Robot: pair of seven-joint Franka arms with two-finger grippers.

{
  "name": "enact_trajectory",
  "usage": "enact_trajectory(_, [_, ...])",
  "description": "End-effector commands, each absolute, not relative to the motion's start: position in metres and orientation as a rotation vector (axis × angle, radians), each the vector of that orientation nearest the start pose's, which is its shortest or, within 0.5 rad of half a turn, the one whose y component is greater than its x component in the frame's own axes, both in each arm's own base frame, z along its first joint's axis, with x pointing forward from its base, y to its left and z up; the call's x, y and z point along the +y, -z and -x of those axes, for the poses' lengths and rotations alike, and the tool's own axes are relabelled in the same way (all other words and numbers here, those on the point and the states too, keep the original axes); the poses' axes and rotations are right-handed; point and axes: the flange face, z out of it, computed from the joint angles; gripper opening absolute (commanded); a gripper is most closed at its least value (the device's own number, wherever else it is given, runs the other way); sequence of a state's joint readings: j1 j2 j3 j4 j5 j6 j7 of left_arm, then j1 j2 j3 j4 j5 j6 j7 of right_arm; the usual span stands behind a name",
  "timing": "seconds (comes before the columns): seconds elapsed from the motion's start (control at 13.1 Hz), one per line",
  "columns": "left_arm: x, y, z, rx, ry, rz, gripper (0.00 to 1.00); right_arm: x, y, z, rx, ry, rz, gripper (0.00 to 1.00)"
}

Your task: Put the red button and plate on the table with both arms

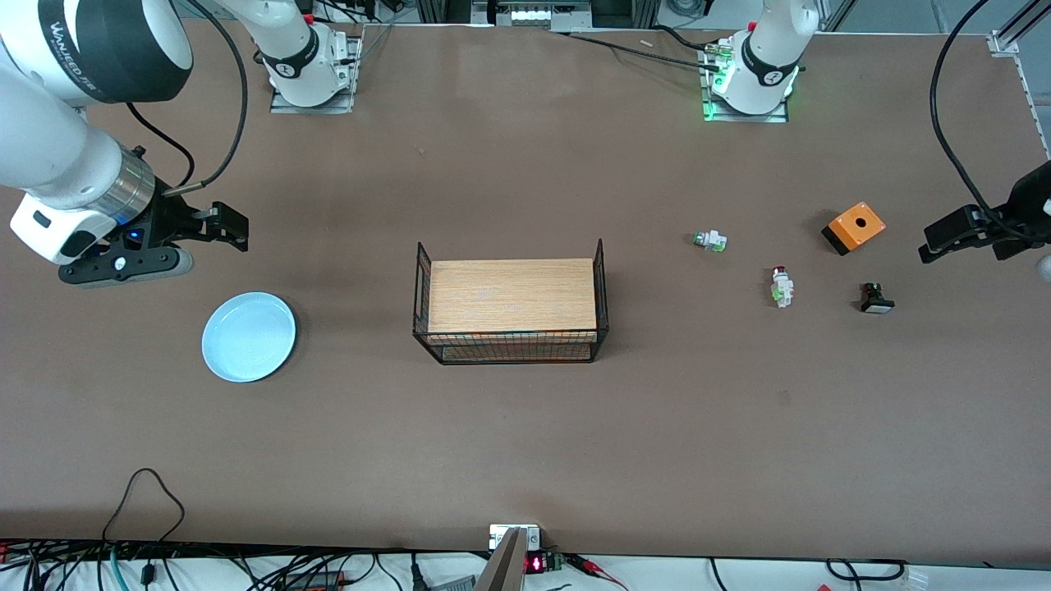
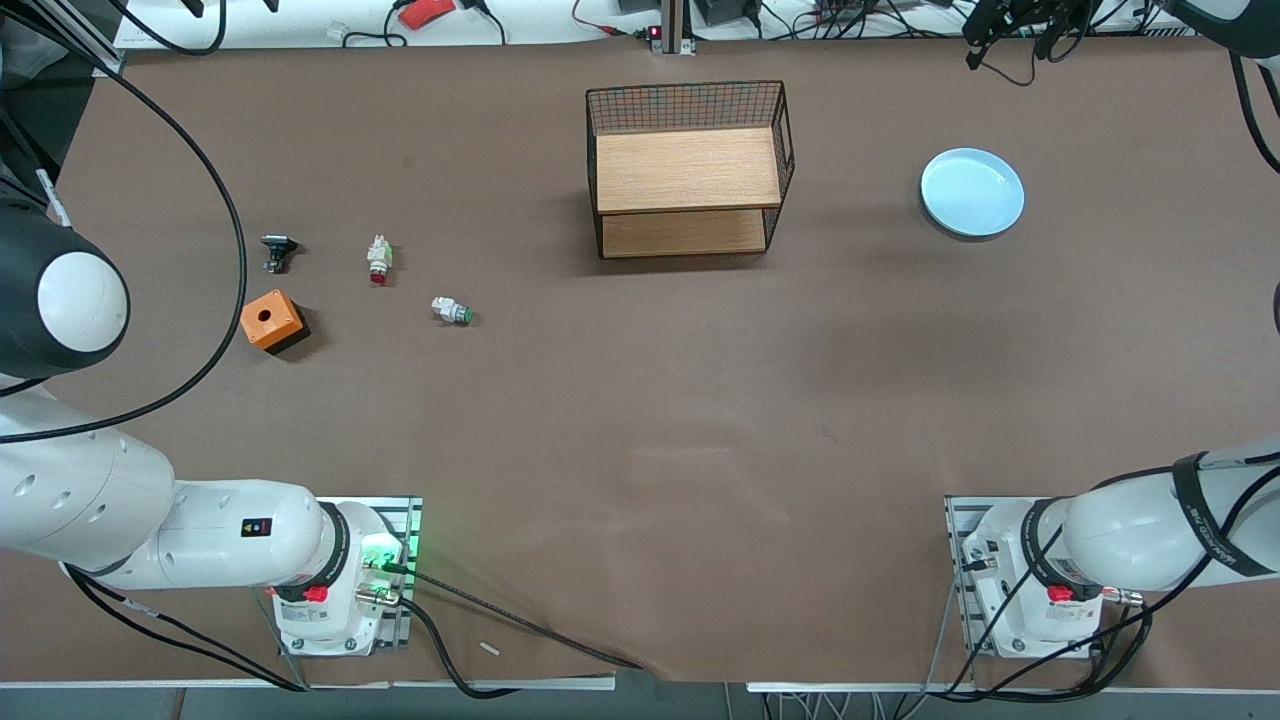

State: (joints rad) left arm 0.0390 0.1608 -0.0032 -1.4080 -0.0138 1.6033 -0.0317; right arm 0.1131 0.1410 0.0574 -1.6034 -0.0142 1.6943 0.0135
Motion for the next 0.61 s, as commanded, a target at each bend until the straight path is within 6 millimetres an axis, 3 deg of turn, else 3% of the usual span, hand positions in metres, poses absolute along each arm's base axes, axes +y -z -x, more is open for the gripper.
enact_trajectory(0.0, [0.023, -0.617, -0.605, -0.078, 0.07, 3.153, 1.0, 0.087, -0.542, -0.585, -0.21, -0.222, 3.121, 1.0])
enact_trajectory(0.15, [0.023, -0.617, -0.605, -0.08, 0.07, 3.153, 1.0, 0.088, -0.544, -0.582, -0.19, -0.231, 3.105, 1.0])
enact_trajectory(0.31, [0.023, -0.617, -0.606, -0.08, 0.073, 3.153, 1.0, 0.086, -0.544, -0.583, -0.054, -0.233, 3.127, 1.0])
enact_trajectory(0.54, [0.024, -0.617, -0.606, -0.083, 0.073, 3.153, 1.0, 0.073, -0.537, -0.586, -0.079, -0.251, 3.159, 1.0])
